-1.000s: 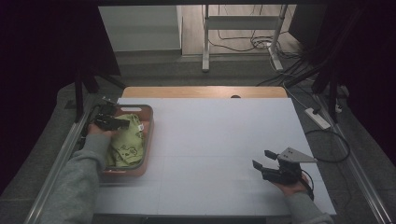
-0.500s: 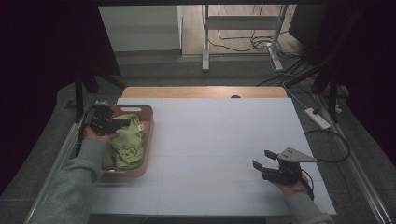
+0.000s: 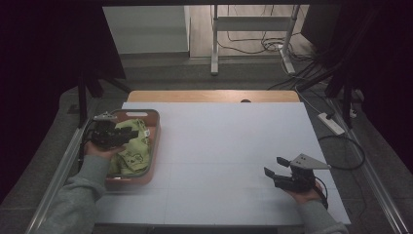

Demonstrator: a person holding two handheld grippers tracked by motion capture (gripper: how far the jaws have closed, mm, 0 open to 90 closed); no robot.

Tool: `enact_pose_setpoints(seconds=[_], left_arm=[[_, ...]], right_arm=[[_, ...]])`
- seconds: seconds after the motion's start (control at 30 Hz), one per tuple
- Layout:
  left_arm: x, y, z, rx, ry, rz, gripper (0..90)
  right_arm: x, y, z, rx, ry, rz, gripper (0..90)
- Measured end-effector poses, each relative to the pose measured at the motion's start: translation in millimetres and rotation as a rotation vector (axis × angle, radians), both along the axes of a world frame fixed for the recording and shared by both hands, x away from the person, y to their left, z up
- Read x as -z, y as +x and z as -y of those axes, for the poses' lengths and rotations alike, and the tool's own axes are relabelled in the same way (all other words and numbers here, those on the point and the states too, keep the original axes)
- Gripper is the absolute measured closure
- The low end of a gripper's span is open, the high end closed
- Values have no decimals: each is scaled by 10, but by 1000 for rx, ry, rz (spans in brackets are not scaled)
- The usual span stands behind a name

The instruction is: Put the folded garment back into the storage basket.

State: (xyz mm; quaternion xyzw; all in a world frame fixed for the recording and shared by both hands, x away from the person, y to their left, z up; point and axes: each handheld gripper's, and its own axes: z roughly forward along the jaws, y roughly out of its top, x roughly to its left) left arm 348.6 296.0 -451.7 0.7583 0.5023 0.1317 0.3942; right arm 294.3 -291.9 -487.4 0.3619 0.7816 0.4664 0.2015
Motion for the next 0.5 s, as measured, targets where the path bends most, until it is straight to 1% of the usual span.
enact_pose_setpoints(seconds=[0.07, 0.1, 0.17, 0.33, 0.4, 0.5], left_arm=[[-5, -39, 28, 6, 2, 4, 479], [-6, -66, 45, 9, 0, 15, 454], [-9, -118, 81, 19, -9, 26, 425], [-5, -236, 187, 59, -14, 41, 393], [-6, -279, 226, 70, -22, 50, 388], [1, -334, 281, 85, -24, 56, 380]], right_arm=[[3, 3, 5, 1, -2, -3, 337], [6, 6, 8, 2, -1, -4, 337], [10, 10, 18, 5, -1, -8, 337], [17, 23, 41, 9, -2, -13, 337], [19, 26, 47, 9, -3, -15, 337], [24, 31, 52, 8, -4, -18, 336]])
